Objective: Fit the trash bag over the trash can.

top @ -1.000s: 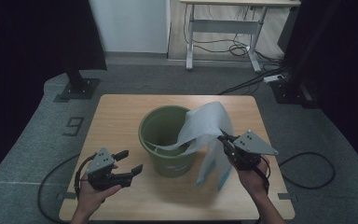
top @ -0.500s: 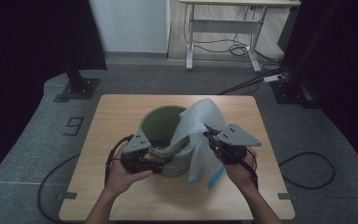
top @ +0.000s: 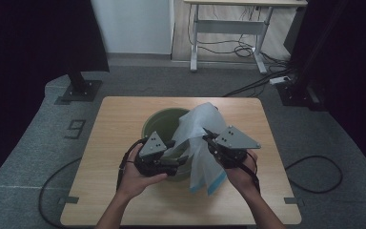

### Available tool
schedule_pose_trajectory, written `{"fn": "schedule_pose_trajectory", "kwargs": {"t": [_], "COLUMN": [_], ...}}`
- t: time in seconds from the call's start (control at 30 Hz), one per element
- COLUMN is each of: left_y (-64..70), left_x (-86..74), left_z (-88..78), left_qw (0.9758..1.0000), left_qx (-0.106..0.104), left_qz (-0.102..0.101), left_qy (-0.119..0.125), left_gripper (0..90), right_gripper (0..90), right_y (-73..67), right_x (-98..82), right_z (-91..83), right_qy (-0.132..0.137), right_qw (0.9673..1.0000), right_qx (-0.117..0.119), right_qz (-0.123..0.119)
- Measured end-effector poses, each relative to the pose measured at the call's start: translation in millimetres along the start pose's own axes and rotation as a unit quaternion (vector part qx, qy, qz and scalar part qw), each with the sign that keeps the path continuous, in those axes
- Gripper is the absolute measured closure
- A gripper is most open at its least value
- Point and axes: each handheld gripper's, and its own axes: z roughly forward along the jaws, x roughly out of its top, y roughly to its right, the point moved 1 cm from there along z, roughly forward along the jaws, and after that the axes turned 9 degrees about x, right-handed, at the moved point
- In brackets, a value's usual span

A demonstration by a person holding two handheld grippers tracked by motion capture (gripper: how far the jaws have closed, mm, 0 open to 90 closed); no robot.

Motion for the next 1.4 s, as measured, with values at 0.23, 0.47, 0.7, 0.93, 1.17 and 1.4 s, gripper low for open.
{"fn": "schedule_pose_trajectory", "kwargs": {"t": [0.23,0.47,0.7,0.93,1.17,1.4], "left_y": [4.1,-3.1,-15.8,-34.4,-37.0,-51.1], "left_x": [0.4,-1.4,-3.5,-6.0,-5.4,-8.2], "left_z": [10.3,11.1,4.4,-2.5,-3.0,-10.5], "left_qw": [0.9998,0.9998,0.9995,0.9974,0.9971,0.9954], "left_qx": [0.016,-0.003,-0.005,0.005,0.011,0.031], "left_qz": [0.007,-0.013,-0.033,-0.071,-0.075,-0.091], "left_qy": [-0.01,-0.013,0.001,0.01,0.008,0.006], "left_gripper": [47.0,73.4,84.5,88.6,89.5,89.6], "right_gripper": [88.4,79.8,71.7,57.6,46.8,43.9], "right_y": [-1.0,-1.5,-1.0,-10.7,-20.9,-19.5], "right_x": [1.0,-6.6,-16.6,-28.1,-55.2,-86.6], "right_z": [2.4,1.8,-4.4,-23.0,-33.0,-47.6], "right_qy": [0.004,0.0,0.009,0.028,0.028,0.058], "right_qw": [1.0,0.9998,0.9992,0.9985,0.997,0.9925], "right_qx": [0.005,0.015,0.035,0.038,0.033,0.041], "right_qz": [0.004,0.01,0.019,0.027,0.064,0.099]}}
